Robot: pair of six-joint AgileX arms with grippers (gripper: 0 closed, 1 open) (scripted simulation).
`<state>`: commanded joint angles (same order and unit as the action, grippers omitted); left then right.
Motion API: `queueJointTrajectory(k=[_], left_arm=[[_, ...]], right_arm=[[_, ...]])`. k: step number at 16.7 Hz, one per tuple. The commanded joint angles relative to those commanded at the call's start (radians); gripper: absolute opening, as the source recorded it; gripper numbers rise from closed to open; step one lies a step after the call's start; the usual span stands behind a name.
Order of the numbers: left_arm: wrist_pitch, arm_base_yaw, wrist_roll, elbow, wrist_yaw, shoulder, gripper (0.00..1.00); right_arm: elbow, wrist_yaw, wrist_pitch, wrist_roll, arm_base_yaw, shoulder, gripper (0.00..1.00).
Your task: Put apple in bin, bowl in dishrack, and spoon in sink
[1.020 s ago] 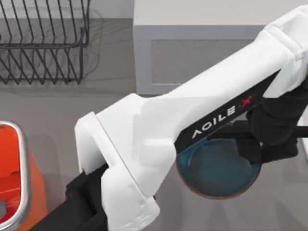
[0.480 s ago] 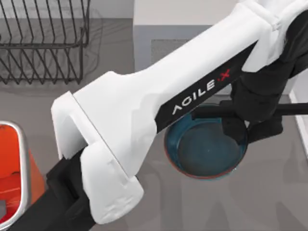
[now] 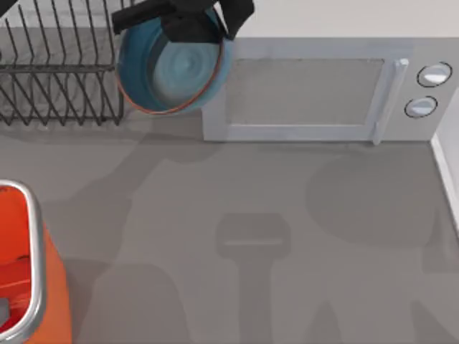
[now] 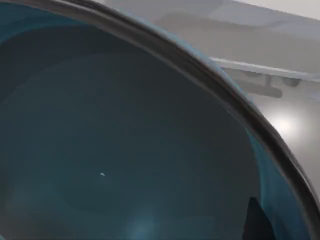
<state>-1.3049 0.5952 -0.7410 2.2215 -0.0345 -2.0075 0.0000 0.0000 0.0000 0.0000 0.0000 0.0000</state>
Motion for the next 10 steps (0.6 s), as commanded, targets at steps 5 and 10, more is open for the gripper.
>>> queueJointTrajectory(k=[5, 10], left_arm=[[0.428, -0.317, 0.242, -0.426, -0.059, 0.465, 0.0], [0.813, -0.587, 0.506, -0.813, -0.124, 0.857, 0.0]], right_arm=[[0.0, 0.0, 0.0, 0.0, 0.0, 0.0, 1.0], [0.0, 0.0, 0.0, 0.0, 0.0, 0.0, 1.0]])
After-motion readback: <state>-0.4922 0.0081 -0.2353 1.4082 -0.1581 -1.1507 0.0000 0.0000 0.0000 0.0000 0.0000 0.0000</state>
